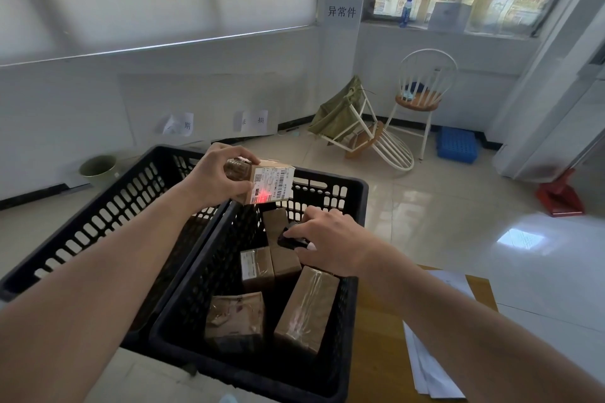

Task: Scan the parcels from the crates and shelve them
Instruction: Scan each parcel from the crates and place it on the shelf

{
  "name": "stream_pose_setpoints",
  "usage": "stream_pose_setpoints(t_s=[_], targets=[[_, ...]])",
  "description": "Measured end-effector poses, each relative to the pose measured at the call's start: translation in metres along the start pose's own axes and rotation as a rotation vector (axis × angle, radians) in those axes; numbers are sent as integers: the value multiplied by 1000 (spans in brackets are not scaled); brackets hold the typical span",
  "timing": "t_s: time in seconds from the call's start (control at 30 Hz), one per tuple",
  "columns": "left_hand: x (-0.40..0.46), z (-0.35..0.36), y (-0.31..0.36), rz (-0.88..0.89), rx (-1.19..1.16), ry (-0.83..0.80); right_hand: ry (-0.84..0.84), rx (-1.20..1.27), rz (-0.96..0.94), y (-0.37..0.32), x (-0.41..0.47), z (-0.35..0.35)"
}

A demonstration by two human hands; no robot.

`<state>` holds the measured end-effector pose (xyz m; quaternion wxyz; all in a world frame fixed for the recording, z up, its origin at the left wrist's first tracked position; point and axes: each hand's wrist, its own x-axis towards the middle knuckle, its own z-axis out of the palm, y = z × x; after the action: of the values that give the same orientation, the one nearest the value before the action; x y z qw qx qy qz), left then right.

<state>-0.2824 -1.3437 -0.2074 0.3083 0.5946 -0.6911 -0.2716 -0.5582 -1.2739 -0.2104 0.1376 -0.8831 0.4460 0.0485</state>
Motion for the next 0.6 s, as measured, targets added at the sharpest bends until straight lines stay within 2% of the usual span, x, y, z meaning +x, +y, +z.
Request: stream_pose_setpoints(t_s=[0.4,0.6], targets=[[1,1,2,16,16,37,7,81,-19,6,0,3],[-10,-2,10,-61,-121,90,101,254,16,11,5,13]])
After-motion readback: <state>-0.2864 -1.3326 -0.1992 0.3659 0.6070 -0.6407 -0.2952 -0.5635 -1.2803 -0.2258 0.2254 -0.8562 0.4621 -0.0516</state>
